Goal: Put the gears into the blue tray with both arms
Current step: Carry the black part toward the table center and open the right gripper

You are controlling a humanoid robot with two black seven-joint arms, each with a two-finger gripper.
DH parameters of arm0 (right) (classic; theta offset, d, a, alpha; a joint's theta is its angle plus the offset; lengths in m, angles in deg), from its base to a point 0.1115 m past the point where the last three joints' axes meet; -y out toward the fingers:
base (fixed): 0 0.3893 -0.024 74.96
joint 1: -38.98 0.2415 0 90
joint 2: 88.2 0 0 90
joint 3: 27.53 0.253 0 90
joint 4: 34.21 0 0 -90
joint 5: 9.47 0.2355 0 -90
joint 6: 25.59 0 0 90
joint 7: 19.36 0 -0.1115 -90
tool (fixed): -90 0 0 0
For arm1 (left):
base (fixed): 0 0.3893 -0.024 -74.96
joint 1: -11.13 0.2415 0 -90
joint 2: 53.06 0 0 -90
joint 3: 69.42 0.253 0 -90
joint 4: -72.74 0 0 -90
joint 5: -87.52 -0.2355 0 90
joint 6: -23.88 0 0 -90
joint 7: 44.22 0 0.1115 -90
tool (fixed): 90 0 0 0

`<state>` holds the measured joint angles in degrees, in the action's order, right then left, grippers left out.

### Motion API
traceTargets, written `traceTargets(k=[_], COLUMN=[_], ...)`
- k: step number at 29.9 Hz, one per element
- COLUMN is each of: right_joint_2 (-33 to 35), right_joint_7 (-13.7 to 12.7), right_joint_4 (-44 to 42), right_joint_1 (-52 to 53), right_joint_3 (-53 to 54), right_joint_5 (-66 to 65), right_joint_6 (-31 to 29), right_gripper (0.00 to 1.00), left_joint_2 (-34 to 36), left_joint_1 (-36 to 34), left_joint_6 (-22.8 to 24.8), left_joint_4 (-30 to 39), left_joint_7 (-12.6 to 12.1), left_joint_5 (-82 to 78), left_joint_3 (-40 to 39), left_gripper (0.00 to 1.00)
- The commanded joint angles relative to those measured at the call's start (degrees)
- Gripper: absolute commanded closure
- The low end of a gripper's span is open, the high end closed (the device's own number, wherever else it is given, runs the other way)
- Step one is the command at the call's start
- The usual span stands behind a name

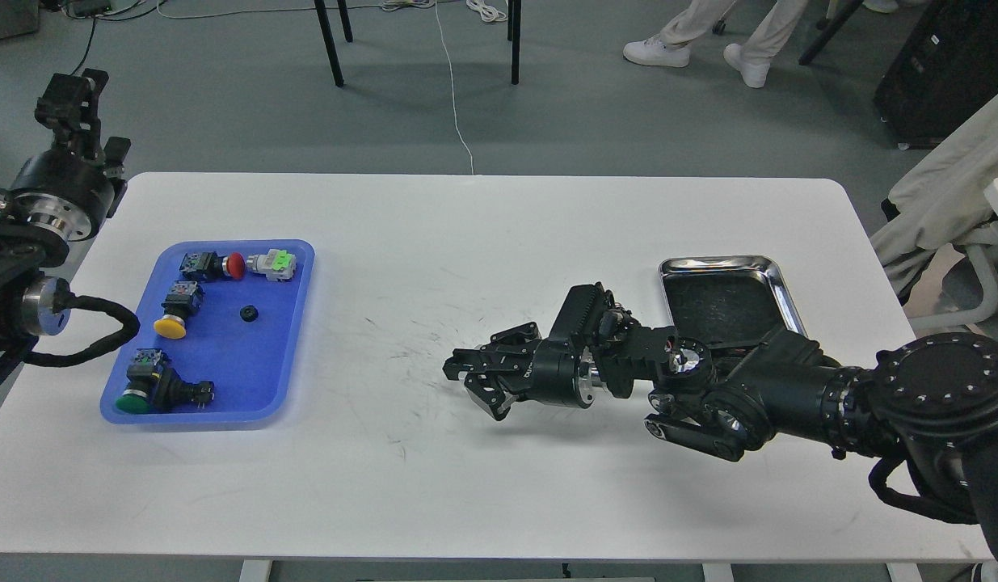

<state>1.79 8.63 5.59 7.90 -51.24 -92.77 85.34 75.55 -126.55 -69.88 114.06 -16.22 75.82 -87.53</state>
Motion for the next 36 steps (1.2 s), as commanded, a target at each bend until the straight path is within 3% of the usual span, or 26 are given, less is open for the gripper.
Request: traceTargets(k=[1,21,24,28,36], right_joint_2=[0.01,0.01,0.01,0.01,0.01], right_joint_7=[0.0,0.0,0.0,0.0,0.0], right_joint_4=[-0.16,2.04,2.04,1.95,1.86], right_joint_1=[-0.04,-0.39,-0.47,-0.83,-1.09], right_joint_3=[-0.12,0.06,0.15,0.24,0.68], right_joint_5=[-0.11,-0.99,-0.91,-0.82,-0.55], right_joint_6=[-0.01,1.48,1.39,1.48,1.48], right_gripper=[0.99,0.99,0.89,0.63,0.49], left_joint_2=[0.5,1.2,1.2,1.2,1.9], left_joint_1=[-0.05,0.04,0.04,0.04,0.13], left_joint_6=[-0.02,-0.1,-0.1,-0.1,-0.02], left_joint_4=[0.26,0.78,0.78,0.78,0.78], left_joint_7=[0.0,0.0,0.0,0.0,0.0], left_joint_5=[0.01,0.01,0.01,0.01,0.01], left_joint_3=[0.0,0.0,0.0,0.0,0.0], left_gripper=[0.03,0.03,0.03,0.03,0.03])
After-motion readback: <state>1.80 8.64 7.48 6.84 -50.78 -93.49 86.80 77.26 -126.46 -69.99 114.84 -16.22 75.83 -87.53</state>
